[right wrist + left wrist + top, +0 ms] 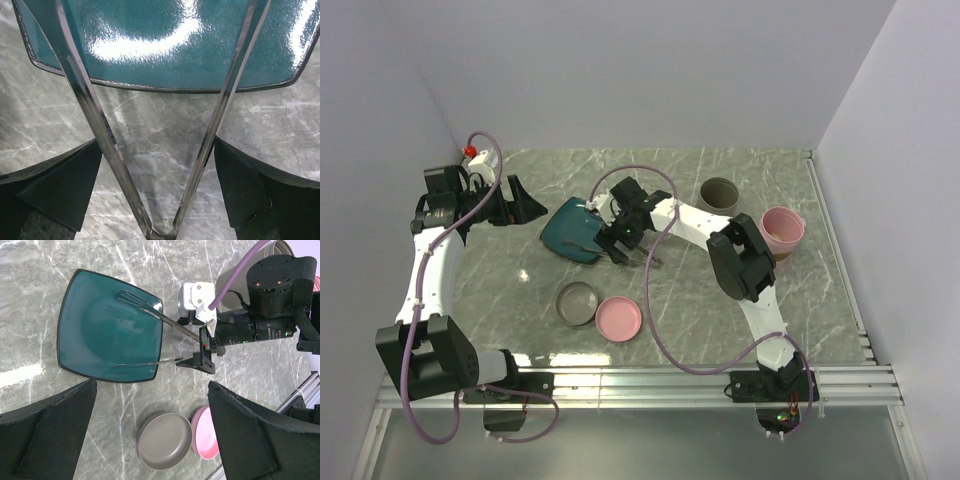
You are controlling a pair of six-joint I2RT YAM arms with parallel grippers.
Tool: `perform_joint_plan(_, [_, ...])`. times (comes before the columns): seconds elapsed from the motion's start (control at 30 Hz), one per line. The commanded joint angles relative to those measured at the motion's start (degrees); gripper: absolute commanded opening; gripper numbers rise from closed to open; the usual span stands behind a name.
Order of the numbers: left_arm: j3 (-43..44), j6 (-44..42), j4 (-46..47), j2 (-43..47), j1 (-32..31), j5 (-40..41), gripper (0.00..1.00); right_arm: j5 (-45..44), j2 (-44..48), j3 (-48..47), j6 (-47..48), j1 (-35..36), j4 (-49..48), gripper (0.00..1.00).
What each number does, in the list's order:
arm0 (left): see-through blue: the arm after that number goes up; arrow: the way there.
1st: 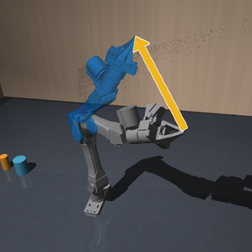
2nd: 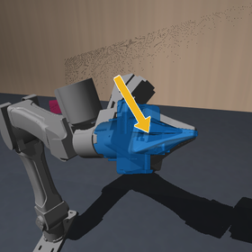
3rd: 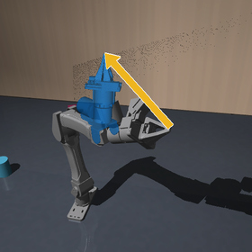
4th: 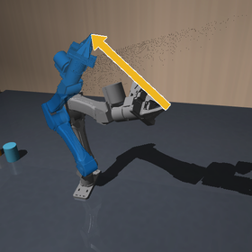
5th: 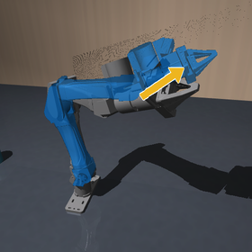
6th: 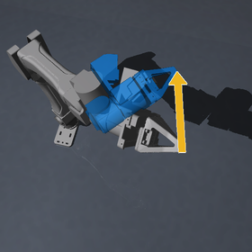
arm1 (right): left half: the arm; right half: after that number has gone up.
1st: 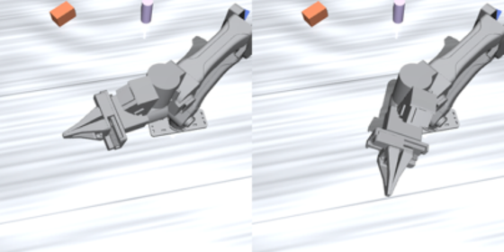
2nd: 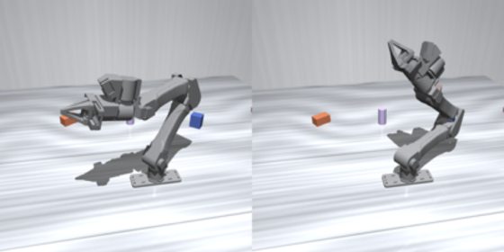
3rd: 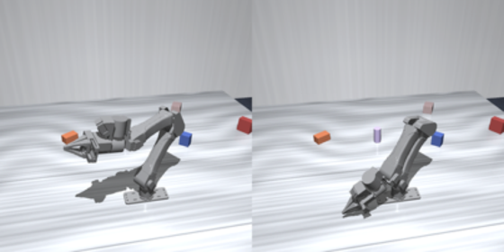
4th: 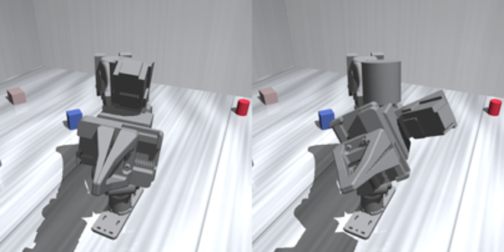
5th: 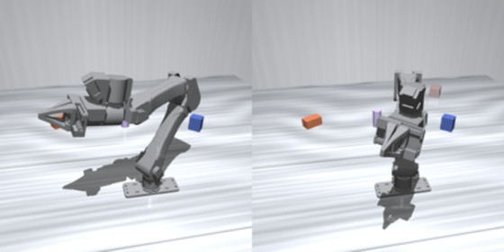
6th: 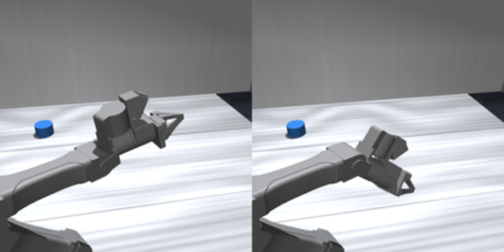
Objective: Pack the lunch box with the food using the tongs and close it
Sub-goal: Place the clamp on the plate, then pick up the box lid from the center of the board.
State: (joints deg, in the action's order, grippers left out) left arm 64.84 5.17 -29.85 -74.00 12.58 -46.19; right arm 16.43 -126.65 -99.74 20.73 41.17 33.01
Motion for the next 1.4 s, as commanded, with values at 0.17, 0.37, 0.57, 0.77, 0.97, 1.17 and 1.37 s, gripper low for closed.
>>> perform_joint_plan(0.17, [1.26,-0.86,-0.13,1.4,0.25,-0.04,0.99,0.27,4.57,-2.29,-1.13,0.67,0.47,1.0])
perform_joint_plan(0.37, [1.69,-0.77,-0.21,2.1,0.17,-0.21,0.99,-1.57,7.03,-1.33,0.97,0.67,1.79,1.0])
perform_joint_plan(0.57, [1.52,-1.04,-0.56,3.59,0.17,0.23,0.99,-3.5,10.19,4.2,2.82,0.23,1.88,1.0])
perform_joint_plan(0.77, [0.38,-0.6,-0.92,5.26,0.17,1.28,0.99,-4.82,18.53,8.86,3.18,-2.32,2.67,1.0])
perform_joint_plan(0.97, [-2.69,2.03,3.29,10.71,0.43,5.94,0.99,-2.98,28.72,10.0,3.7,-4.69,8.11,1.0])
perform_joint_plan(1.17, [-4.19,0.46,3.92,15.37,0.43,3.05,0.99,3.26,40.86,19.75,4.84,-3.47,11.98,1.0])
perform_joint_plan(1.37, [-5.69,-4.44,0.78,18.27,0.43,0.24,0.99,3.27,48.24,29.85,1.07,-2.14,12.08,1.0])
